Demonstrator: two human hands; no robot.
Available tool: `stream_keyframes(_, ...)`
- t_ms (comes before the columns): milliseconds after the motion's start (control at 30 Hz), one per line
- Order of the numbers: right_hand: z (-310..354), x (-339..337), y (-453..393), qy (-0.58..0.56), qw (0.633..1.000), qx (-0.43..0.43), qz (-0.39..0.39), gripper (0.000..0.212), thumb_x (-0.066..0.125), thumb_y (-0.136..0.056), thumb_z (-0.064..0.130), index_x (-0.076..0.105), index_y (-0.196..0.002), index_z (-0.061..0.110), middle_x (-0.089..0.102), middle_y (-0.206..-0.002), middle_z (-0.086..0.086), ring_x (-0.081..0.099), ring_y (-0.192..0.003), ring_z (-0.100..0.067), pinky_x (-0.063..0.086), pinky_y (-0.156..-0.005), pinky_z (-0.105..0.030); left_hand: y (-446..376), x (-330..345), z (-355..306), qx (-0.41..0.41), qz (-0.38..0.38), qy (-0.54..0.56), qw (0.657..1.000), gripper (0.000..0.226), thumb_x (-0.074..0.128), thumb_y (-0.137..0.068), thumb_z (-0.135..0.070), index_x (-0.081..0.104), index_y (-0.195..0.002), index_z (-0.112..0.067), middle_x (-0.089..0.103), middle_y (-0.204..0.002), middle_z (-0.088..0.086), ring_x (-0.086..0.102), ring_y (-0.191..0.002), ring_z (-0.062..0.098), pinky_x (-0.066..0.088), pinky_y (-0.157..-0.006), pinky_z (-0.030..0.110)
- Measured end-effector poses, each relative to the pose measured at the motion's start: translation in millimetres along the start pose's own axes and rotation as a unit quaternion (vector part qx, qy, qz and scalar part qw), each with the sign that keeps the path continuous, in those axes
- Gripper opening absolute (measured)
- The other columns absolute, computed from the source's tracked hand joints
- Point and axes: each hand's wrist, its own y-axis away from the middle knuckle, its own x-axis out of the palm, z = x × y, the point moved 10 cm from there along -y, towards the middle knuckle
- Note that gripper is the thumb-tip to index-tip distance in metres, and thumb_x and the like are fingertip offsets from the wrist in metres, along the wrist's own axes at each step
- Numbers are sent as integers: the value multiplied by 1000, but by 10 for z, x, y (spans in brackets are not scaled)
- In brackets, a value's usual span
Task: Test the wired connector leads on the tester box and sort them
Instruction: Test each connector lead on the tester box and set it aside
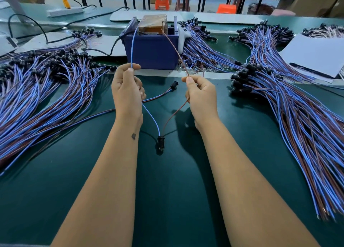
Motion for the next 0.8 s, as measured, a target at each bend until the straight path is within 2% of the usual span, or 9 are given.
stream_keyframes(267, -27, -1, -5, 18, 1000, 9, 3, 21, 47, -101, 15, 67, -94, 12, 47, -58, 4, 40, -49, -4, 39, -55, -18, -31, -165, 205, -68, -57, -90, 992, 27, 32, -93, -6, 53, -82, -20, 32, -49, -9, 26, -46, 11, 25, -44, 24)
stream_keyframes(500, -25, -17, -2, 13, 1000, 16, -2, 23, 46, -101, 16, 66, -90, 16, 47, -58, 2, 41, -52, -6, 41, -57, -20, -28, -249, 292, -116, -99, -88, 984, 28, 21, -93, -2, 43, -89, -19, 39, -61, -2, 33, -47, 11, 29, -45, 23)
stream_keyframes(800, -52, -55, -16, -3, 1000, 23, -19, 24, 45, -102, 17, 64, -87, 17, 48, -57, 2, 41, -48, -4, 40, -53, -16, -30, -261, 292, -116, -106, -94, 983, 28, 20, -91, -2, 42, -89, -20, 41, -63, -1, 35, -50, 12, 33, -48, 24)
